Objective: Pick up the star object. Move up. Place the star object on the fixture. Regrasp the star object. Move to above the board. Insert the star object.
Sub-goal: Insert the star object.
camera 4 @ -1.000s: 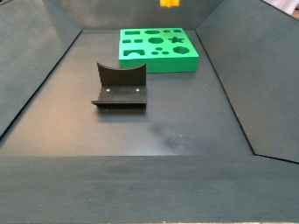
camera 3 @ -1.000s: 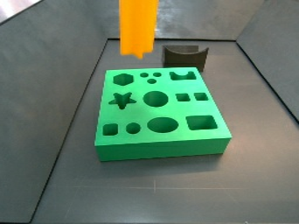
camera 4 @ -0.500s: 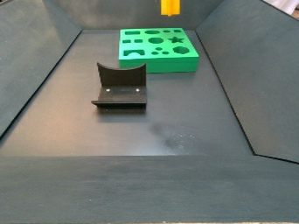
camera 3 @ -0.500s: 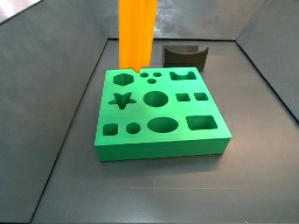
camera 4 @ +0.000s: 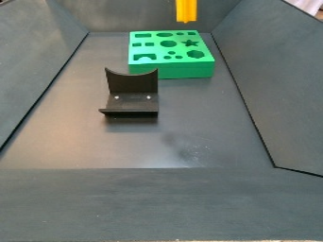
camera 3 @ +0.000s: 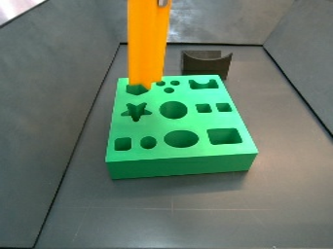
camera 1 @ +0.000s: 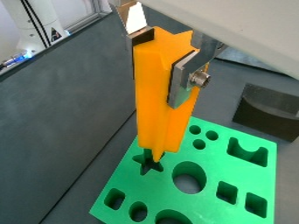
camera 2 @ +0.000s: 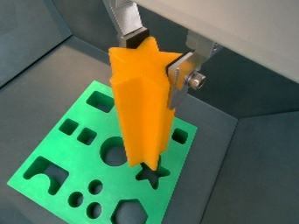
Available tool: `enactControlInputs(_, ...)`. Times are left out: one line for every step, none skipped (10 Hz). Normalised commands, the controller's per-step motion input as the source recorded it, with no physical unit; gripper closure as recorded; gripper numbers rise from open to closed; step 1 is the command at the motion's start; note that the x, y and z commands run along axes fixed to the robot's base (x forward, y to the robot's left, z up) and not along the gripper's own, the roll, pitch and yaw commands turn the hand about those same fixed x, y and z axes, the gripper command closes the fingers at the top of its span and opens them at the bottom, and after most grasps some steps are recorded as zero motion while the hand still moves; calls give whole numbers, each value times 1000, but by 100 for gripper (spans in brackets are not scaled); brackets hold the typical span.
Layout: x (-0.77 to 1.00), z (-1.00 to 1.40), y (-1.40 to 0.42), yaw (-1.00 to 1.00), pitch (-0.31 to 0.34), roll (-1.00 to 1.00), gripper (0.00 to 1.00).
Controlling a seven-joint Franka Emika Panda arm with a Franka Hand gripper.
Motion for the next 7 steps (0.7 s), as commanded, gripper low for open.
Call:
enactControlInputs(0,-294,0,0,0,0,100)
enactControlInputs(0,-266,0,0,0,0,100)
enactControlInputs(0,-257,0,0,0,0,100)
enactControlInputs(29,-211,0,0,0,0,100)
enactControlInputs(0,-186,9,-51,0,0,100)
enactControlInputs(0,-226,0,-131,19,39,100)
enactControlInputs(0,-217,0,-160,9,27,100)
